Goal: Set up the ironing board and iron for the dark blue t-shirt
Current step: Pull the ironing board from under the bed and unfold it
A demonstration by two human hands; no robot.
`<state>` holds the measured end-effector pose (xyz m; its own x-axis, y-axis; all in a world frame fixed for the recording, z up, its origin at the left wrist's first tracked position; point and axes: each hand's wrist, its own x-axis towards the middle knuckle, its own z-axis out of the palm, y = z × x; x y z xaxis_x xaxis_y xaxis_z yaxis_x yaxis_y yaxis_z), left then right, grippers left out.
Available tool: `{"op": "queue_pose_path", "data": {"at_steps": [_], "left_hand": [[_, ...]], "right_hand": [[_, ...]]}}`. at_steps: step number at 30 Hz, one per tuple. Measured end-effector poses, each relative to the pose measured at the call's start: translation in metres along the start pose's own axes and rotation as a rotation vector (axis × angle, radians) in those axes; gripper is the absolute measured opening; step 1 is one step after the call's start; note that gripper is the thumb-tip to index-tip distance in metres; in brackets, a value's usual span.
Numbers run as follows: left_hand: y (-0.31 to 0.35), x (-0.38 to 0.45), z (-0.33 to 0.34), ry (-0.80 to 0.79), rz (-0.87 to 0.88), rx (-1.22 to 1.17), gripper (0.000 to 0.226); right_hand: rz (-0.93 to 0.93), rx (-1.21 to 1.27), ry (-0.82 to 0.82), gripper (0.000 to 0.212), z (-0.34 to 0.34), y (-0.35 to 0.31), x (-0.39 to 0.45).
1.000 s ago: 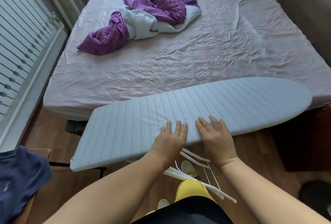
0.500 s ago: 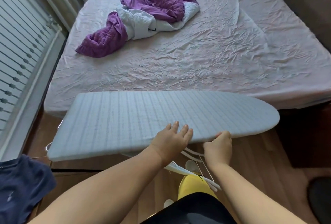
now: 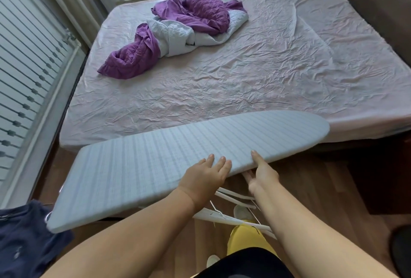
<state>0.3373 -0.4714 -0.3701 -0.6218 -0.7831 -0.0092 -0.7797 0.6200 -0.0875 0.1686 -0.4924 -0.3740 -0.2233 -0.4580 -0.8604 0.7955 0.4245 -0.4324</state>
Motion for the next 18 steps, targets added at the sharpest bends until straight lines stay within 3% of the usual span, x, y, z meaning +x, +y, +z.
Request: {"op": "queue_pose_path", "data": {"at_steps": [3, 7, 11, 18], "left_hand": [[-0.002, -0.007, 0.001, 0.027, 0.005, -0.008, 0.059], [-0.003, -0.013, 0.002, 0.109, 0.041, 0.004, 0.048], [0.0, -0.02, 0.0, 0.186, 0.083, 0.037, 0.045], [0.004, -0.022, -0.007, 0.357, 0.089, 0.069, 0.043]], "right_hand": [[0.138, -0.086, -0.148, 0.036, 0.003, 0.002, -0.002], [0.227, -0.093, -0.244, 0.035, 0.004, 0.005, -0.003], [0.189, -0.063, -0.312, 0.024, -0.007, 0.01, -0.004], [0.104, 0.029, -0.436, 0.034, -0.016, -0.001, -0.02]]}}
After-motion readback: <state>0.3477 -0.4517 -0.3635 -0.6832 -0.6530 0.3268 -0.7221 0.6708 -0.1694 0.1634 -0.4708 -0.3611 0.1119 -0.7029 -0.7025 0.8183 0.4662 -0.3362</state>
